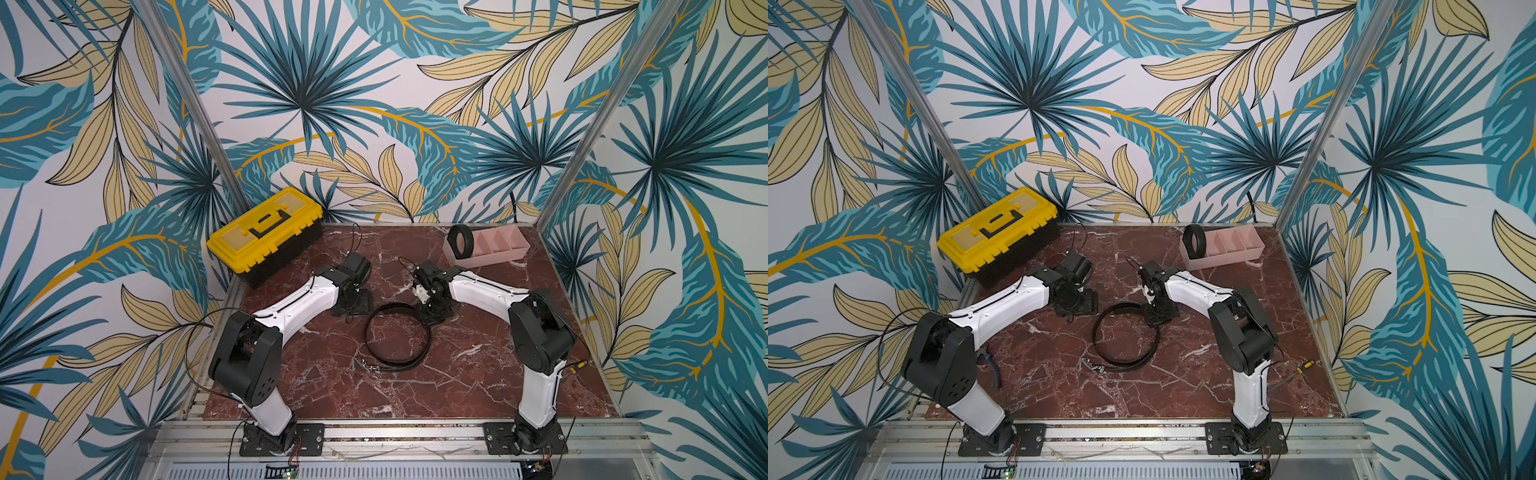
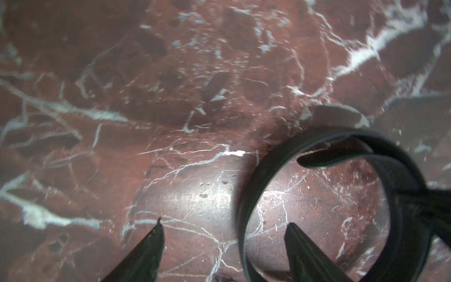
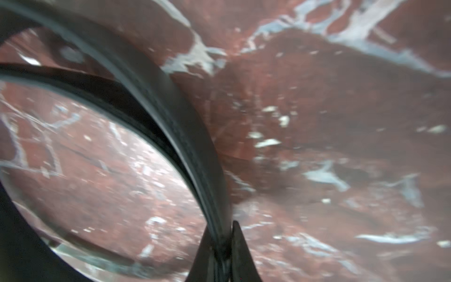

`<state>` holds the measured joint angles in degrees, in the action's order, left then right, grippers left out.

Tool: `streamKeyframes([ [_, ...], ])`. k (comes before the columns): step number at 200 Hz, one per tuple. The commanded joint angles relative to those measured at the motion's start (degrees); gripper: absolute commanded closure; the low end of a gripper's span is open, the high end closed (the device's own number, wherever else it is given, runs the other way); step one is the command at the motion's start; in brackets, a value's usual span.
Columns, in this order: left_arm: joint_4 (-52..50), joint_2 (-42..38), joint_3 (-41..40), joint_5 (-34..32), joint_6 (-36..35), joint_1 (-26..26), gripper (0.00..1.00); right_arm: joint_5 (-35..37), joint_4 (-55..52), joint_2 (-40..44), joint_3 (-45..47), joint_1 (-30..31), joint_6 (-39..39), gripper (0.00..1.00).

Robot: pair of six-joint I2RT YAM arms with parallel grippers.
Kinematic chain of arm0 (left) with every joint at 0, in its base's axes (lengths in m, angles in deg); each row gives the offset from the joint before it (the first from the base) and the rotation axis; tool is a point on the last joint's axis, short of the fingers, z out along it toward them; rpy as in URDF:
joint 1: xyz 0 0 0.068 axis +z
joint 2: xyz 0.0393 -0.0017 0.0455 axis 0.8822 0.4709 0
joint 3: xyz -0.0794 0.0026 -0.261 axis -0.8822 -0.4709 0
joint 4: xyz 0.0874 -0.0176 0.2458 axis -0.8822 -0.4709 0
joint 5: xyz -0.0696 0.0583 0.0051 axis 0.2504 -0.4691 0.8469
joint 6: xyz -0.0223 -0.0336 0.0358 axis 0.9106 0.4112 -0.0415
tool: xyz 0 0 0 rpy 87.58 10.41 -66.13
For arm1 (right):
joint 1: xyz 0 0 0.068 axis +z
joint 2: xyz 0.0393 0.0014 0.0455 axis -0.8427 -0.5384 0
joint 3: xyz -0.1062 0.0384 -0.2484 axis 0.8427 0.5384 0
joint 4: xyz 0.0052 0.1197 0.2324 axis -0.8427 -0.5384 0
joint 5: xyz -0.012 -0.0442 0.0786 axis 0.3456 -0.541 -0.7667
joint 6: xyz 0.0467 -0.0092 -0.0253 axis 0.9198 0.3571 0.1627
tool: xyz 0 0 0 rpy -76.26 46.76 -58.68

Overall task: Place the belts into the storage roll
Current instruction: Roll the belt at the center of the board.

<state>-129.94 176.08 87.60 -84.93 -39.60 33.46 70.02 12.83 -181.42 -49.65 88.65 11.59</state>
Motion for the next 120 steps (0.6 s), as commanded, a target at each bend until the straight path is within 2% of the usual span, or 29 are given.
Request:
streamKeyframes([
  [1, 5.56, -1.2, 0.16, 2.54, -11.35, -1.86, 0.19, -0.65, -2.51, 2.15, 0.68, -0.51, -8.77, 0.93],
  [17, 10.74, -0.34, -1.15, 5.29, -16.89, -1.75, 0.16, -1.92, -1.64, 2.49, 1.38, -1.22, -10.36, 0.93],
  [51, 32.82, -4.09, -11.66, 15.4, -28.78, -2.83, 0.18, -1.98, -1.37, 1.22, 1.57, -1.31, -11.08, 0.92],
  [80, 30.4, 0.56, -8.37, 19.31, -35.73, -3.61, 0.29, -2.57, -0.23, 0.94, 1.82, -1.36, -10.02, 0.91],
  [120, 30.51, 2.49, -5.99, 20.38, -42.15, -4.51, 0.33, -3.04, 0.93, 0.34, 1.98, -1.57, -9.28, 0.91],
])
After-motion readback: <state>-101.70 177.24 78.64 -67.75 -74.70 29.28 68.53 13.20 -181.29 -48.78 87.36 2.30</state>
